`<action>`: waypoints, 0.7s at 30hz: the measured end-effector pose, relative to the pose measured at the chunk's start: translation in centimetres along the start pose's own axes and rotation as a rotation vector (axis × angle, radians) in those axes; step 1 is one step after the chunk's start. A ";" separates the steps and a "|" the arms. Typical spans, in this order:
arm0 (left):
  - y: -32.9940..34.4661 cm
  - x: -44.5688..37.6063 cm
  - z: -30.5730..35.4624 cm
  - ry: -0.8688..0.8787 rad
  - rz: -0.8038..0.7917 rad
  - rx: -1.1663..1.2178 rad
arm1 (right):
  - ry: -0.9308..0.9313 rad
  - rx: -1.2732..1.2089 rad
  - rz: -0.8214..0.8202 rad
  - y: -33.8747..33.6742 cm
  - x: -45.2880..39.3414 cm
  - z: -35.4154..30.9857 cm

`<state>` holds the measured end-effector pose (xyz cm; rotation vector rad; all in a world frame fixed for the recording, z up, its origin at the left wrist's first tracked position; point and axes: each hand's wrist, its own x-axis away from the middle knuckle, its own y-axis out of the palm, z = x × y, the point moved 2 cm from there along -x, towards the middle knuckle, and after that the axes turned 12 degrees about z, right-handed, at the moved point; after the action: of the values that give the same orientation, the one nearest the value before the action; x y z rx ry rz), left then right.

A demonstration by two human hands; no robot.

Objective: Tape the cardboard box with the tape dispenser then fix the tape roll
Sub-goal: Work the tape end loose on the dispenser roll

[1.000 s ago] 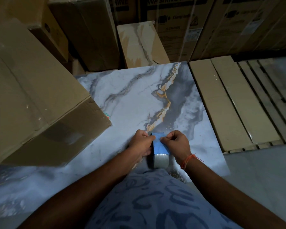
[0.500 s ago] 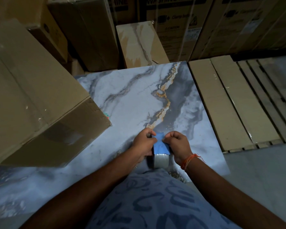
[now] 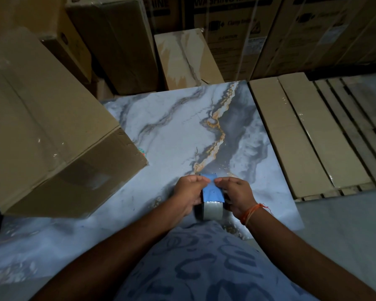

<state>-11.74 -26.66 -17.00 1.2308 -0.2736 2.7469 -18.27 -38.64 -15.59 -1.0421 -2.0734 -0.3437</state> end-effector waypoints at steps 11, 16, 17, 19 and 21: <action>-1.2 1.6 1.5 0.262 -0.001 -0.019 | -0.048 -0.103 -0.123 -0.5 1.5 -1.0; -1.9 1.9 3.1 0.449 -0.014 -0.045 | -0.151 -0.181 -0.156 -0.1 1.2 -1.9; -1.9 1.9 3.3 0.495 0.003 -0.095 | -0.154 -0.188 -0.156 0.0 1.1 -1.8; -2.2 1.7 3.7 0.600 0.060 -0.234 | -0.156 -0.194 -0.154 0.2 0.9 -1.6; -2.3 1.6 3.9 0.715 0.100 -0.366 | -0.171 -0.180 -0.138 0.5 0.6 -0.9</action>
<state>-9.56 -25.17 -12.95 0.1269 -0.7139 2.8207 -17.64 -38.48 -14.56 -1.0669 -2.3086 -0.5359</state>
